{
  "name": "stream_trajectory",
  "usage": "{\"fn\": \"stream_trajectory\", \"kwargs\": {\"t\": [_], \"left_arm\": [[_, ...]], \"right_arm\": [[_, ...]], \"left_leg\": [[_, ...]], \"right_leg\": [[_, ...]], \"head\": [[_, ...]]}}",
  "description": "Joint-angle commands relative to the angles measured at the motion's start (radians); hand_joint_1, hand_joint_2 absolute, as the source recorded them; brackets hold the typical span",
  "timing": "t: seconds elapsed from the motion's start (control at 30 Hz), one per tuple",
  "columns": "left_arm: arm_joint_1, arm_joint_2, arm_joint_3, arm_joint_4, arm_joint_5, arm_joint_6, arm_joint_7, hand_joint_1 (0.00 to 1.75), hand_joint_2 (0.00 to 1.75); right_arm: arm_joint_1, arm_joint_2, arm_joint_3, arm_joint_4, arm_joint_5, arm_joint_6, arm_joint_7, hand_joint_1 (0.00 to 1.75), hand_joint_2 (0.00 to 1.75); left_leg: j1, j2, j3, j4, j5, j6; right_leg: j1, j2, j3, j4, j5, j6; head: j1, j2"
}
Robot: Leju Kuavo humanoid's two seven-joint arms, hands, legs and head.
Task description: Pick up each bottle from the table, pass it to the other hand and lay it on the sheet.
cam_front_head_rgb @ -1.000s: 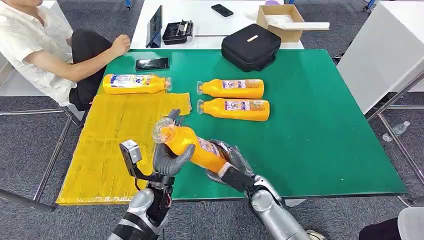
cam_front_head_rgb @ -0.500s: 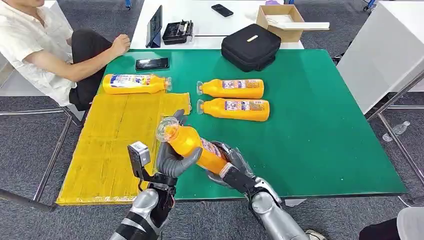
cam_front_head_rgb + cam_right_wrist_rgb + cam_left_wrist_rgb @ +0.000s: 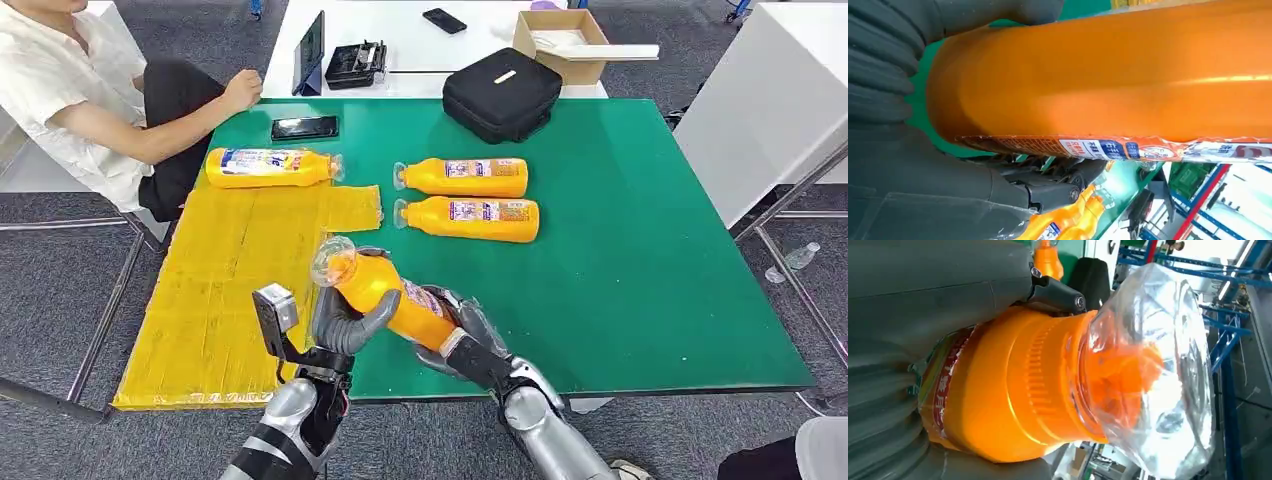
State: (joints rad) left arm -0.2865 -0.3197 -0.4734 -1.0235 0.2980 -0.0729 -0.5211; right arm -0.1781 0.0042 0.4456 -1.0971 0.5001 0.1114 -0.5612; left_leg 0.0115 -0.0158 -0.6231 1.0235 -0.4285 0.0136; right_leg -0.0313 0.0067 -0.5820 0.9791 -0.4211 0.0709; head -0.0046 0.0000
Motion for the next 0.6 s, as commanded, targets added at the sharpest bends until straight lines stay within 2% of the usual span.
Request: {"fn": "stream_trajectory", "kwargs": {"t": [0.03, 0.1, 0.13, 0.17, 0.2, 0.33, 0.53, 0.6], "left_arm": [[-0.036, -0.029, -0.013, 0.08, 0.07, -0.04, 0.03, 1.75, 1.75], [-0.037, -0.029, -0.014, 0.079, 0.089, -0.051, 0.034, 1.75, 1.75], [-0.037, -0.029, -0.015, 0.077, 0.098, -0.053, 0.036, 1.75, 1.75], [-0.035, -0.029, -0.014, 0.071, 0.111, -0.056, 0.041, 1.75, 1.75], [-0.034, -0.029, -0.013, 0.067, 0.113, -0.055, 0.043, 1.75, 1.75], [-0.022, -0.029, 0.001, 0.019, 0.098, -0.042, 0.048, 1.75, 1.75], [0.027, -0.029, 0.083, -0.096, -0.06, 0.013, 0.073, 1.75, 1.75], [0.031, -0.029, 0.095, -0.106, -0.069, 0.011, 0.079, 1.75, 1.75]], "right_arm": [[-0.041, 0.003, 0.011, 0.024, 0.003, 0.005, 0.004, 1.75, 1.75], [-0.042, 0.004, 0.008, 0.029, 0.002, 0.006, 0.003, 1.73, 1.75], [-0.042, 0.006, 0.006, 0.031, 0.002, 0.005, 0.004, 1.57, 1.75], [-0.039, 0.008, 0.0, 0.033, 0.002, 0.003, 0.004, 0.73, 1.75], [-0.038, 0.01, -0.003, 0.032, 0.003, 0.002, 0.005, 0.0, 1.75], [-0.031, 0.007, -0.012, 0.046, 0.023, -0.015, 0.01, 0.0, 1.75], [0.017, 0.026, -0.104, 0.0, 0.065, -0.078, 0.036, 0.0, 1.75], [0.023, 0.024, -0.114, -0.008, 0.067, -0.078, 0.036, 0.0, 1.75]], "left_leg": [[0.0, 0.001, 0.001, 0.0, 0.0, 0.0], [0.001, 0.002, 0.004, 0.001, -0.002, 0.0], [0.0, 0.001, 0.001, 0.0, 0.0, 0.0], [0.0, 0.002, 0.002, 0.0, -0.001, 0.0], [0.0, 0.001, 0.002, 0.0, -0.001, 0.0], [0.001, 0.002, 0.003, 0.001, -0.001, 0.0], [0.001, 0.001, 0.001, 0.0, -0.001, 0.0], [0.001, 0.002, 0.004, 0.0, -0.002, 0.0]], "right_leg": [[0.0, 0.0, 0.001, 0.0, 0.0, -0.002], [0.002, 0.0, 0.004, 0.0, -0.001, -0.005], [0.001, 0.0, 0.001, 0.0, 0.0, -0.002], [0.001, 0.0, 0.002, 0.0, -0.001, -0.003], [0.001, -0.001, 0.002, 0.0, -0.001, -0.003], [0.002, 0.0, 0.003, 0.0, -0.001, -0.005], [0.001, 0.0, 0.001, 0.0, 0.0, -0.002], [0.002, -0.001, 0.005, -0.001, -0.002, -0.005]], "head": [[0.0, 0.0], [0.0, 0.0], [0.0, 0.0], [0.0, 0.0], [0.0, 0.0], [0.001, 0.0], [0.0, 0.0], [0.0, 0.0]]}}
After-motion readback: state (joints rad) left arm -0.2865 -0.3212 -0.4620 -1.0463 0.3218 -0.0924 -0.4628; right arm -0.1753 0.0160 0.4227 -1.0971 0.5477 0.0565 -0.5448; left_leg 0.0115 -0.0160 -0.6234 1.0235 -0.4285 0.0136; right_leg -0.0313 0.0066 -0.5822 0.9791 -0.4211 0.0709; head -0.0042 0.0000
